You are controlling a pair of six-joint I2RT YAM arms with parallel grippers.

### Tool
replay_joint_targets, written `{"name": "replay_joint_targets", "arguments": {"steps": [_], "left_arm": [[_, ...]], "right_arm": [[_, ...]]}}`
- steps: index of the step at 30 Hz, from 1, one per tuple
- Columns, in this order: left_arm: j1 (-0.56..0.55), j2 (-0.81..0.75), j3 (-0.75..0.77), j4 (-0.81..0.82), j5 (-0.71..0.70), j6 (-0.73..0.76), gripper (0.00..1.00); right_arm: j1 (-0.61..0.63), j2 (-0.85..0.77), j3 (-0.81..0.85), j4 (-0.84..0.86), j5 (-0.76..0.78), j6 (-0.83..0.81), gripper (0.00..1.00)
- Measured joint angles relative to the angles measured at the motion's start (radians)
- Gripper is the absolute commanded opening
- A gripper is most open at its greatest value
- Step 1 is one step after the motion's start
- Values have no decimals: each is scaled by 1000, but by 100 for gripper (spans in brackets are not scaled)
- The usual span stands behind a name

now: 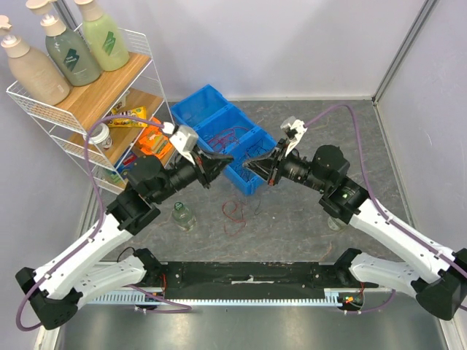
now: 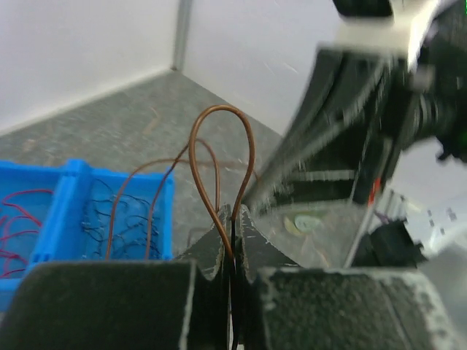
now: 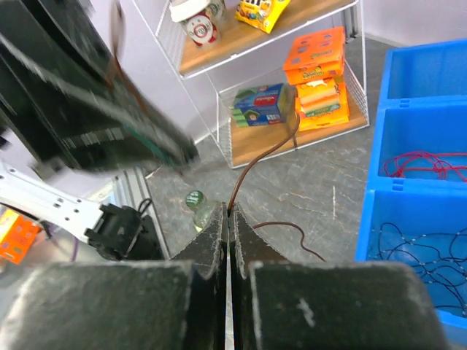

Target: Untangle the cables

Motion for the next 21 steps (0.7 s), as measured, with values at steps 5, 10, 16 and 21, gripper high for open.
{"name": "replay_joint_targets", "arguments": {"steps": [5, 10, 16, 21], "left_arm": [[-2, -4, -116, 102, 159, 37, 8], [-5, -5, -129, 151, 173, 65, 19], [-5, 1, -129, 159, 172, 76, 29], [-5, 8, -145, 200, 176, 75, 12]], "right_arm": [[-46, 10, 73, -49, -80, 82, 0], [-51, 38, 134, -65, -150, 145, 0], [-56, 43, 140, -63, -180, 206, 0], [-56, 54, 140, -18, -198, 273, 0]]}}
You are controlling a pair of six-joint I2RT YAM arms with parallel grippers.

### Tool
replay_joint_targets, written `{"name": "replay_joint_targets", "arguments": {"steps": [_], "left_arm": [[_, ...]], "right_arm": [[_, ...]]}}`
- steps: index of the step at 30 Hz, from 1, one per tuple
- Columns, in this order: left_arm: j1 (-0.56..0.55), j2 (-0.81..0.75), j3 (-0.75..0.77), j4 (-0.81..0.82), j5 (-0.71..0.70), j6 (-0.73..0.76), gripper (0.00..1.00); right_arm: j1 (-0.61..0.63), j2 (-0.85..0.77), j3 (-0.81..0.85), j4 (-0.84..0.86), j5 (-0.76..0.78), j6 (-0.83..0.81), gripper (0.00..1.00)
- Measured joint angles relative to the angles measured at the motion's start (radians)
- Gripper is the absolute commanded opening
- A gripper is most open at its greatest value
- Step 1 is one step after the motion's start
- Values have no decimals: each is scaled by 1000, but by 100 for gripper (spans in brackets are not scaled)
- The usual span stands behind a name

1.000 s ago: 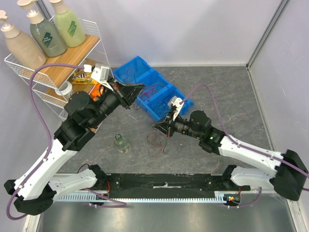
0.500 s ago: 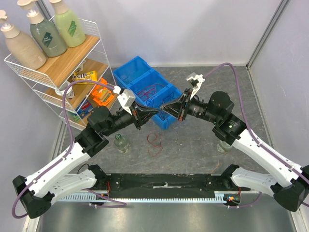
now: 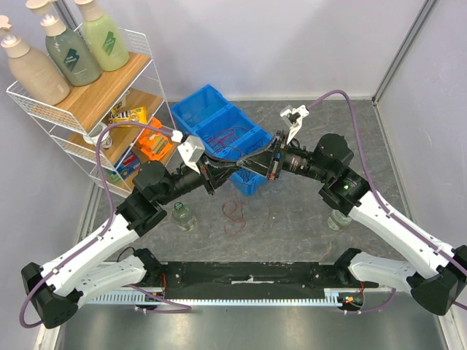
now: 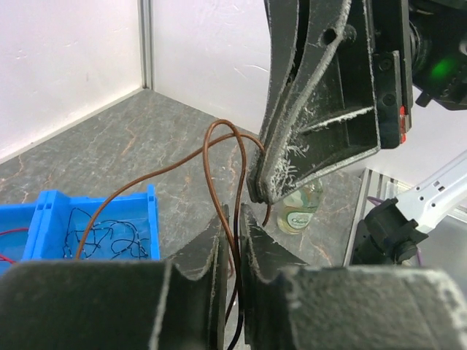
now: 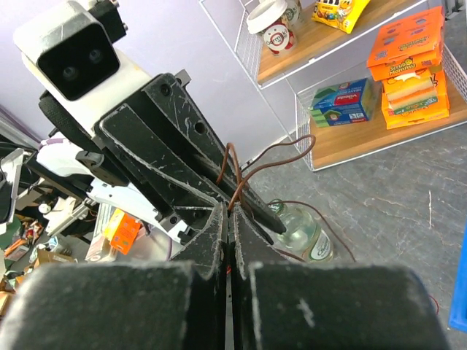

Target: Untangle the cables

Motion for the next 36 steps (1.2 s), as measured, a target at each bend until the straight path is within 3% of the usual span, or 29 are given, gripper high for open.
{"name": "replay_joint_targets", "arguments": {"steps": [2, 16, 24, 36], "left_arm": [[0, 0, -11, 20, 13, -1, 2], [0, -78, -60, 59, 19, -3, 2], [0, -9, -60, 88, 14, -21, 3], [0, -3, -78, 167, 10, -49, 17]], "right_arm": [[0, 1, 0, 7, 1, 8, 0], [-7, -37, 21, -192, 148, -143, 0], [-8, -36, 8, -56, 90, -35, 0], [-8, -16, -27, 92, 33, 110, 0]]}}
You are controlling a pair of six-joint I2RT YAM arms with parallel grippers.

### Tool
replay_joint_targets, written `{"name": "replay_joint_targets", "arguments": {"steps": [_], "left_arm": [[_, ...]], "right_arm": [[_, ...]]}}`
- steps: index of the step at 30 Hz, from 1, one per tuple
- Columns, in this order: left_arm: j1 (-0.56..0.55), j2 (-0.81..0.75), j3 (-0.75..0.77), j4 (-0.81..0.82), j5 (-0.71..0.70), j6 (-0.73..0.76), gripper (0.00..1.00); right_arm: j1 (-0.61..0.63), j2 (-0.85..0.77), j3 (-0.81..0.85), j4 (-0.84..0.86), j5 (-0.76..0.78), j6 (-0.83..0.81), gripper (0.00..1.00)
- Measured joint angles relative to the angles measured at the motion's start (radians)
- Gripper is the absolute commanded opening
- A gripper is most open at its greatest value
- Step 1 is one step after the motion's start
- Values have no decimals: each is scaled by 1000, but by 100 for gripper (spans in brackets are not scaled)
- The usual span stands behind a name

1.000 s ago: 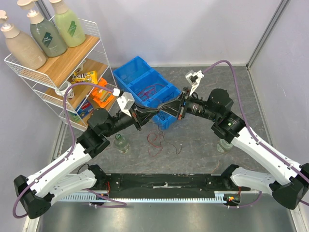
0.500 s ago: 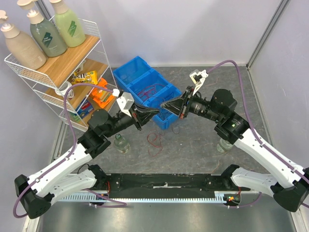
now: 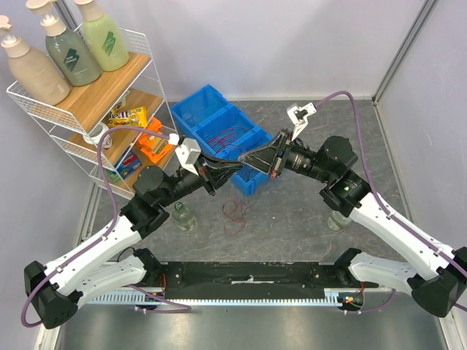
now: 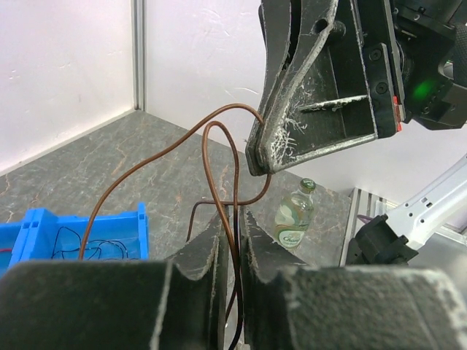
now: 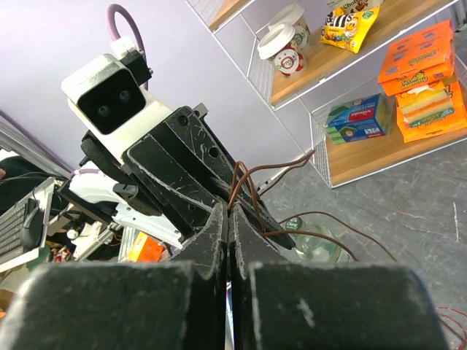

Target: Untangle the cables

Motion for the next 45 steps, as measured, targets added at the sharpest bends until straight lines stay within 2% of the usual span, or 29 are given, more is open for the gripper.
{"name": "replay_joint_targets", "arguments": {"steps": [14, 29, 33, 35, 37, 40, 45], "left_arm": [[0, -16, -35, 33, -46, 0, 27], [0, -32, -64, 92, -94, -18, 39], [0, -29, -64, 100, -99, -28, 40], [0, -27, -64, 103, -99, -29, 38], [0, -25, -64, 107, -98, -29, 25], [0, -22, -64, 110, -90, -34, 13], [0, -13, -64, 104, -71, -34, 11]], "right_arm": [[-1, 67, 0, 38, -37, 136, 0], [-1, 68, 0, 46, -48, 167, 0], [-1, 68, 0, 43, -48, 167, 0], [-1, 70, 0, 42, -47, 167, 0], [-1, 73, 1, 37, -39, 165, 0], [-1, 82, 16, 2, -19, 142, 0], [0, 81, 50, -77, 19, 76, 0]]}}
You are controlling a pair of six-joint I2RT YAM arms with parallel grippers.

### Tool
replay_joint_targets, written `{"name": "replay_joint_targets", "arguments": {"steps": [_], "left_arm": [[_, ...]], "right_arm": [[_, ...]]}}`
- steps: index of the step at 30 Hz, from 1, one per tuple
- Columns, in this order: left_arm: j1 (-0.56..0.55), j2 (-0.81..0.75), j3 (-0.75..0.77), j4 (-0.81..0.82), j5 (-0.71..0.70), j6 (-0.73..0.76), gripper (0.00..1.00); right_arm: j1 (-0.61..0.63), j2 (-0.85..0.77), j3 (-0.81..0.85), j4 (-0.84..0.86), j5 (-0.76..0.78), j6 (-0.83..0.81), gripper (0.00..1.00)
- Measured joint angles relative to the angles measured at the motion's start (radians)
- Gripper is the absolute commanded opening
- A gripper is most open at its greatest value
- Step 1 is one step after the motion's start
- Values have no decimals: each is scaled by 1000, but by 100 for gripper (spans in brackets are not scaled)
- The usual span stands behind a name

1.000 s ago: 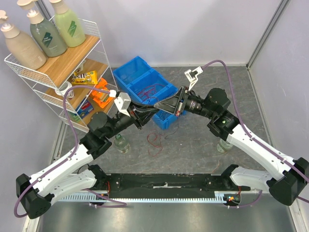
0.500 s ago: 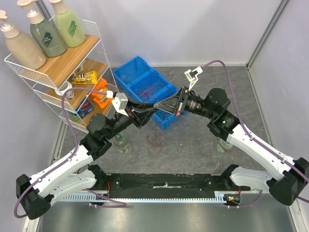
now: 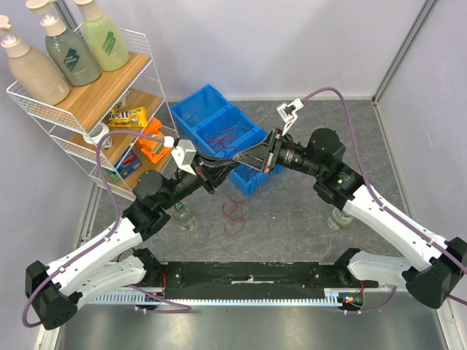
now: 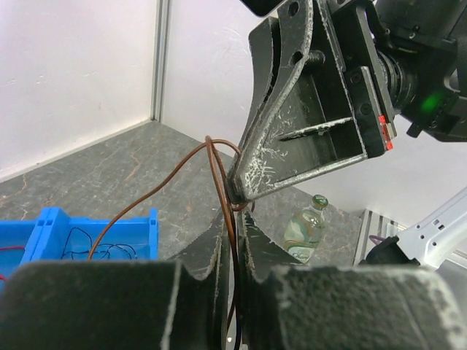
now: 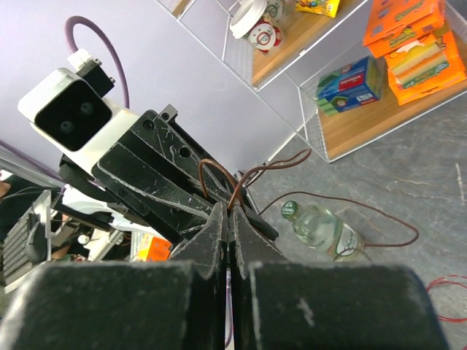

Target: Untangle the cables

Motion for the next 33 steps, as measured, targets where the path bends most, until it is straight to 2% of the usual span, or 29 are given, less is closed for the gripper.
{"name": "replay_joint_targets", "arguments": {"steps": [4, 11, 24, 27, 33], "left_arm": [[0, -5, 0, 1, -1, 1, 12], [0, -24, -10, 5, -8, 7, 22], [-2, -10, -11, 43, -29, 7, 28], [-2, -6, -11, 58, -32, 7, 24], [-5, 19, -9, 86, -31, 10, 5]], "right_arm": [[2, 0, 40, -74, 24, -39, 0], [2, 29, 82, -144, 21, -34, 0], [-6, 40, 83, -110, -19, 66, 0], [-7, 40, 82, -100, -34, 87, 0], [-14, 40, 72, -61, -41, 121, 0]]}}
